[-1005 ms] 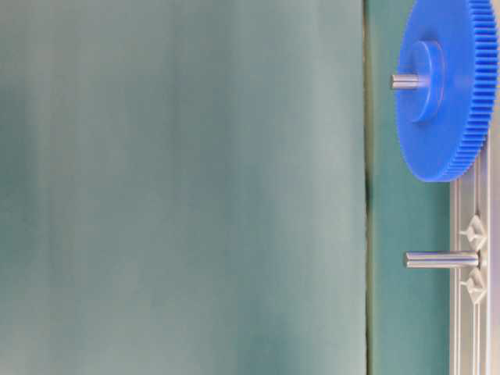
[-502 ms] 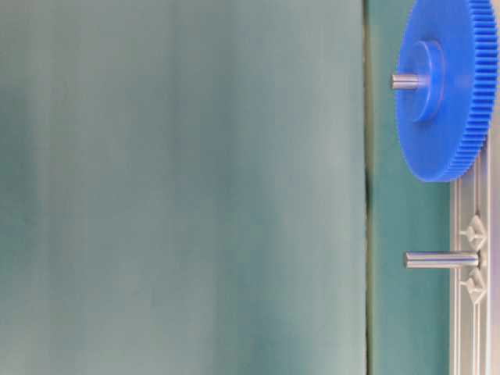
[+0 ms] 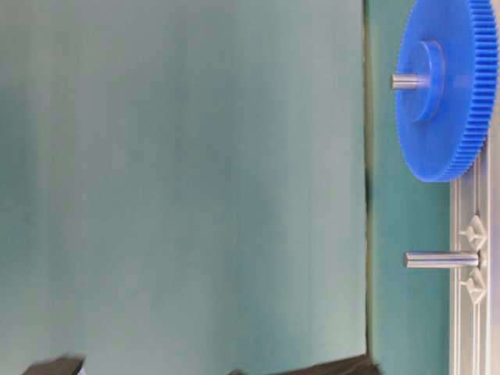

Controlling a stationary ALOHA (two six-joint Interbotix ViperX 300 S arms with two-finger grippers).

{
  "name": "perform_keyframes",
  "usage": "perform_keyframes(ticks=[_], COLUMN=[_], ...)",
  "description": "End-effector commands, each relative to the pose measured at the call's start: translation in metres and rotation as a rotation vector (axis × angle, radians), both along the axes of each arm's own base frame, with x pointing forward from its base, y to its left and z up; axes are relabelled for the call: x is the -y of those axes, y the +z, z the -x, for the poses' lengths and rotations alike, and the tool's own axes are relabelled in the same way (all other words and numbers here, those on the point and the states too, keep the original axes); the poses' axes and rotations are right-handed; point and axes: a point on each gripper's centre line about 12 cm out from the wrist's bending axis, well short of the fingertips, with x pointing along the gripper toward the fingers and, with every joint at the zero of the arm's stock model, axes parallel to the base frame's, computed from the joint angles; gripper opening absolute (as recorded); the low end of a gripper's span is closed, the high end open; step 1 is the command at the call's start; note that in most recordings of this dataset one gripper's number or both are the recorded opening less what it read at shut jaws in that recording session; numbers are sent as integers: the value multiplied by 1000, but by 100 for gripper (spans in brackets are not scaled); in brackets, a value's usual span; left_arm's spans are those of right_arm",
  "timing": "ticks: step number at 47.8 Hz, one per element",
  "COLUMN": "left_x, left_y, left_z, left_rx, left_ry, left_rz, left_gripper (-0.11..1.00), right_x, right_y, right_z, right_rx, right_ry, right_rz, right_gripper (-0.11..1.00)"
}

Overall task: Insert the small gear onto the shaft.
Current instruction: 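Lower the open left gripper over the small blue gear's hub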

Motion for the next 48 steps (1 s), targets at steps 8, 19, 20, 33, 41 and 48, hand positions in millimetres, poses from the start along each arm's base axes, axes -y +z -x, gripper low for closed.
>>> perform_keyframes(ticks=[8, 19, 20, 33, 41, 48], left_x=[3, 6, 6, 10, 13, 16], left_y=[4, -1, -2, -12, -19, -23], left_z=[-17, -29, -31, -47, -58, -67], left_rx=[-6, -91, -99, -202, -243, -278], left_ry=[-7, -9, -8, -13, -19, -18], left_rz=[-5, -15, -15, -28, -36, -38], left_gripper=[-1, -1, -1, -1, -1, -1], right_x=[3, 3, 3, 4, 5, 6], right_y=[8, 8, 8, 8, 8, 8], right_z=[-6, -6, -6, -6, -6, -6], right_rx=[31, 25, 25, 21, 23, 23], right_ry=[-11, -12, -12, -14, -20, -22], right_rz=[2, 1, 1, 1, 1, 1], right_gripper=[4, 4, 4, 4, 4, 4])
